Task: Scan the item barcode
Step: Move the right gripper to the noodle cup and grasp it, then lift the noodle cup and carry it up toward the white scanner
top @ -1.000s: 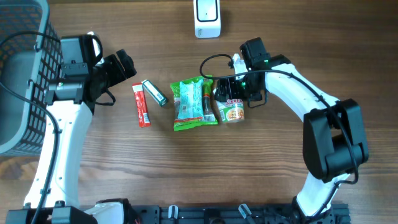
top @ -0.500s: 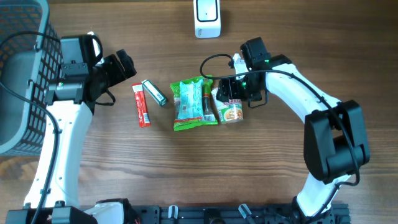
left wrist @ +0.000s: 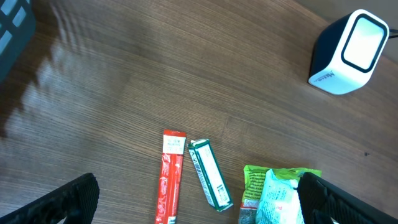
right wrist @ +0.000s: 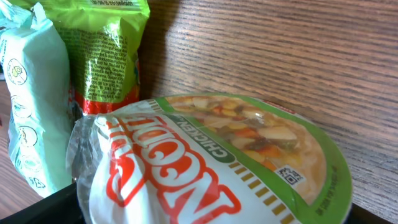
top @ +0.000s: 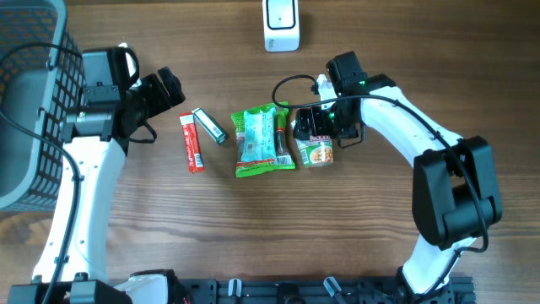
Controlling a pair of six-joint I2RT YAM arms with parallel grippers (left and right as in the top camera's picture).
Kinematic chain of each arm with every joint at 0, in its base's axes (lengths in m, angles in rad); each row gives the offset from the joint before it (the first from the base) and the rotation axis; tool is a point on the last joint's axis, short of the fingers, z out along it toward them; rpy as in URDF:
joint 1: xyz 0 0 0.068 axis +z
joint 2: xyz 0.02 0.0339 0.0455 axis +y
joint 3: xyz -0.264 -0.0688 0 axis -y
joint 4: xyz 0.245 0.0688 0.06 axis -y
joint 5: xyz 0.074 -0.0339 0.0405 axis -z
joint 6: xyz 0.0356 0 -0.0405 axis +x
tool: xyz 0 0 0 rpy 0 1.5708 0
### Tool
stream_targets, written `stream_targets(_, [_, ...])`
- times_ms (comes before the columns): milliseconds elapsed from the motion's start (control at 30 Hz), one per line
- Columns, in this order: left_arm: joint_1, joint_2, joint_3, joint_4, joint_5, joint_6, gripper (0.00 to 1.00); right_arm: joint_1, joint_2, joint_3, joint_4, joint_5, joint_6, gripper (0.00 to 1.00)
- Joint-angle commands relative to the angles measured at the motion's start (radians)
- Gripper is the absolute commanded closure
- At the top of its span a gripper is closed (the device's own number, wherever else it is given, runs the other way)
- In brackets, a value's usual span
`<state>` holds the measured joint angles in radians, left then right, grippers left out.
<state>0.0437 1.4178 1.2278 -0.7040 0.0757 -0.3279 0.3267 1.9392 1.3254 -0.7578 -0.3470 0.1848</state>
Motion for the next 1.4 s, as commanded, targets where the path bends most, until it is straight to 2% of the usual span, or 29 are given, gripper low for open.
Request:
stream_targets(0, [0.003, 0.004, 0.003, 0.000, -0.006, 0.006, 0.00, 0.007, -0.015, -0.028, 0.011, 0.014, -0.016, 0.04])
stream_targets(167, [0.003, 0.004, 0.003, 0.000, -0.006, 0.006, 0.00, 0.007, -0.015, -0.029, -0.003, 0.010, -0.025, 0.11])
stream_targets(300, [0.003, 0.004, 0.003, 0.000, -0.006, 0.006, 0.00, 0.006, -0.015, -0.046, 0.006, 0.010, -0.025, 0.11])
stream_targets(400, [0.003, 0.004, 0.003, 0.000, -0.006, 0.006, 0.00, 0.007, -0.015, -0.054, 0.010, 0.005, -0.025, 0.25])
stream_targets(467, [0.003, 0.004, 0.003, 0.000, -0.006, 0.006, 0.00, 0.005, -0.021, -0.049, 0.009, -0.014, -0.025, 0.29])
stream_targets(633, [0.003, 0.004, 0.003, 0.000, -0.006, 0.006, 0.00, -0.024, -0.077, -0.014, -0.017, -0.142, -0.025, 0.28])
stream_targets(1000, [0.003, 0.004, 0.003, 0.000, -0.006, 0.006, 0.00, -0.147, -0.318, -0.008, -0.155, -0.596, -0.031, 0.27])
stream_targets(1133, [0.003, 0.004, 0.003, 0.000, -0.006, 0.006, 0.00, -0.151, -0.325, -0.008, -0.206, -0.808, -0.116, 0.28])
stream_targets(1367, [0.003, 0.004, 0.003, 0.000, -0.006, 0.006, 0.00, -0.151, -0.325, -0.008, -0.224, -0.848, -0.140, 0.28])
